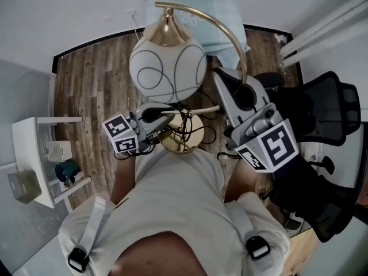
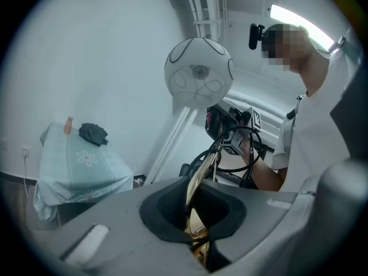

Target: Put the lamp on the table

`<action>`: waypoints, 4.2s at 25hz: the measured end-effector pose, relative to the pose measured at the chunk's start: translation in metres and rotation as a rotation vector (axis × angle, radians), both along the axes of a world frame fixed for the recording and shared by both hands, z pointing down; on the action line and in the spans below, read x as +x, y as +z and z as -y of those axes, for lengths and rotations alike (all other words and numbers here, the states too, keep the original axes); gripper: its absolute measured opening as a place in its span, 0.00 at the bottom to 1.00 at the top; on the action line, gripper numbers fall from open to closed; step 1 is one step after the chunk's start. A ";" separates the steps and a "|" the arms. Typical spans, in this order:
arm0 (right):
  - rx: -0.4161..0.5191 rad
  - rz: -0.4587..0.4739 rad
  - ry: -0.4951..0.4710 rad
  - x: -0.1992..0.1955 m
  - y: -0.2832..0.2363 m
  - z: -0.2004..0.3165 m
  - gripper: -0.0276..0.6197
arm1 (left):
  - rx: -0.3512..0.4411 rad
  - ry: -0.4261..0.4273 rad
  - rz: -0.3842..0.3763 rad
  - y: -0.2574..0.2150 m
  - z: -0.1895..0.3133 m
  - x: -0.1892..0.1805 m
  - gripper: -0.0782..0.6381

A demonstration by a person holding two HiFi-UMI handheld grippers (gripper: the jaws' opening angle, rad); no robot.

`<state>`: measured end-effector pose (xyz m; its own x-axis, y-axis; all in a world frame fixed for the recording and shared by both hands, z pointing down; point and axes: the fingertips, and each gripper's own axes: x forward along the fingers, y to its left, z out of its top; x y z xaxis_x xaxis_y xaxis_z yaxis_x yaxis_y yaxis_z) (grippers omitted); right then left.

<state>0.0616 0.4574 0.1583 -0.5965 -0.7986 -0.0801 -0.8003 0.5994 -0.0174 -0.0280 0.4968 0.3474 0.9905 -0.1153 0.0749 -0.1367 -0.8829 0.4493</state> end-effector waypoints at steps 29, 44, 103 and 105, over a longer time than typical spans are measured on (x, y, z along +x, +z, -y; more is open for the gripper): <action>-0.051 -0.065 0.117 -0.014 0.009 0.152 0.05 | -0.009 0.124 -0.006 0.008 0.161 -0.014 0.13; -0.082 -0.047 0.075 0.026 0.016 0.239 0.05 | -0.020 0.093 0.010 0.012 0.242 0.024 0.13; -0.068 -0.001 -0.080 0.112 0.021 0.507 0.05 | -0.014 -0.022 0.022 0.027 0.503 0.120 0.13; -0.080 0.002 -0.076 0.106 0.026 0.528 0.05 | -0.019 -0.020 0.022 0.032 0.523 0.115 0.13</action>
<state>0.1676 -0.0706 0.1847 -0.6556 -0.7549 -0.0194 -0.7523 0.6551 -0.0694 0.0866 -0.0266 0.3795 0.9861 -0.1332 0.0990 -0.1642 -0.8713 0.4624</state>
